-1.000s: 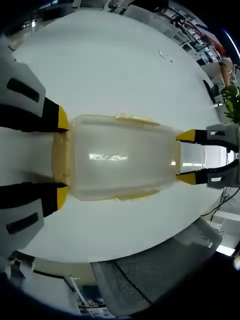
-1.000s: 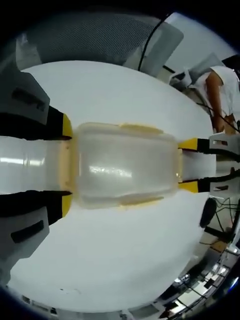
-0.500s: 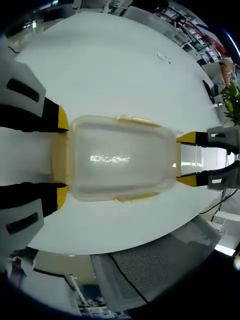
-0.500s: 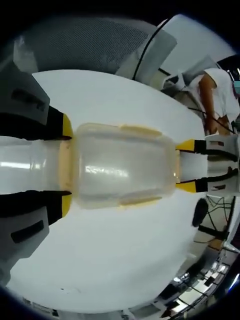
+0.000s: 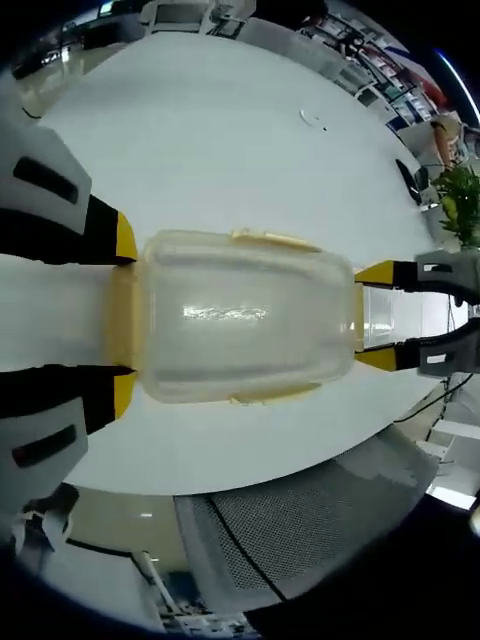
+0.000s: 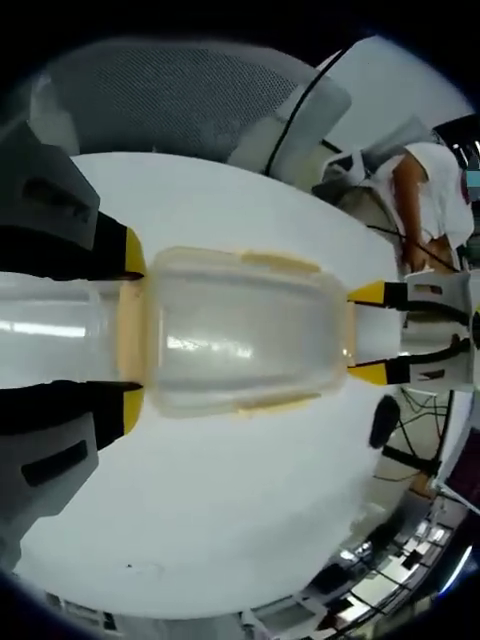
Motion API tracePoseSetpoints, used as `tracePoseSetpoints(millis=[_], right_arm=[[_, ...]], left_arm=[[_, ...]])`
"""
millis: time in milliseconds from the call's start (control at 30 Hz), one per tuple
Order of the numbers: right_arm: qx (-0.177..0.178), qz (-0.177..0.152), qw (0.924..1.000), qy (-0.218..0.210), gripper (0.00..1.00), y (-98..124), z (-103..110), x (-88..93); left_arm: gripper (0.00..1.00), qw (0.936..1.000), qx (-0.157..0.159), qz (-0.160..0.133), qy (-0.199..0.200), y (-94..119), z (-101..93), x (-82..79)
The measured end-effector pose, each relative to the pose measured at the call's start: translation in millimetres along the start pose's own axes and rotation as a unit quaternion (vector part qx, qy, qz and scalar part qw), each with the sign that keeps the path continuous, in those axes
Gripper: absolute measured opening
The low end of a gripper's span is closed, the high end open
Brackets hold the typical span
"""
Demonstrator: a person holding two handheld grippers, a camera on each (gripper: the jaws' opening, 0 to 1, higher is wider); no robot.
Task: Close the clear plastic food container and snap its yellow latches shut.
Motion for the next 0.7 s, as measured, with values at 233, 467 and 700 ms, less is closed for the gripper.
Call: tracePoseSetpoints(millis=[233,467,700], right_arm=[[0.008,-0.005,1.0,0.001,0.35,16,3,4.9],[0.008,-0.006,0.9999,-0.004,0.35,31,8,15.7],[0.01,-0.005,0.9999,-0.012,0.35,47,13,29.8]], left_arm=[[0.32,0.9999,-0.007,-0.012,-0.003,10,-3.3,-15.4],[0.32,0.9998,-0.004,-0.015,-0.008,15,-6.2,-35.1],[0.32,0.9998,0.0,-0.017,-0.015,16,-8.0,-55.6]])
Point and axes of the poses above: the point that each gripper's makers call its tool centre point, and the gripper's own axes: y roughly backward along the fingers, z roughly to its left, x roughly out of its underside, the point moved 1 cm from there along y, roughly backward along the fingers, and after that the axes turned 7 degrees about y, right-handed, at the moved point
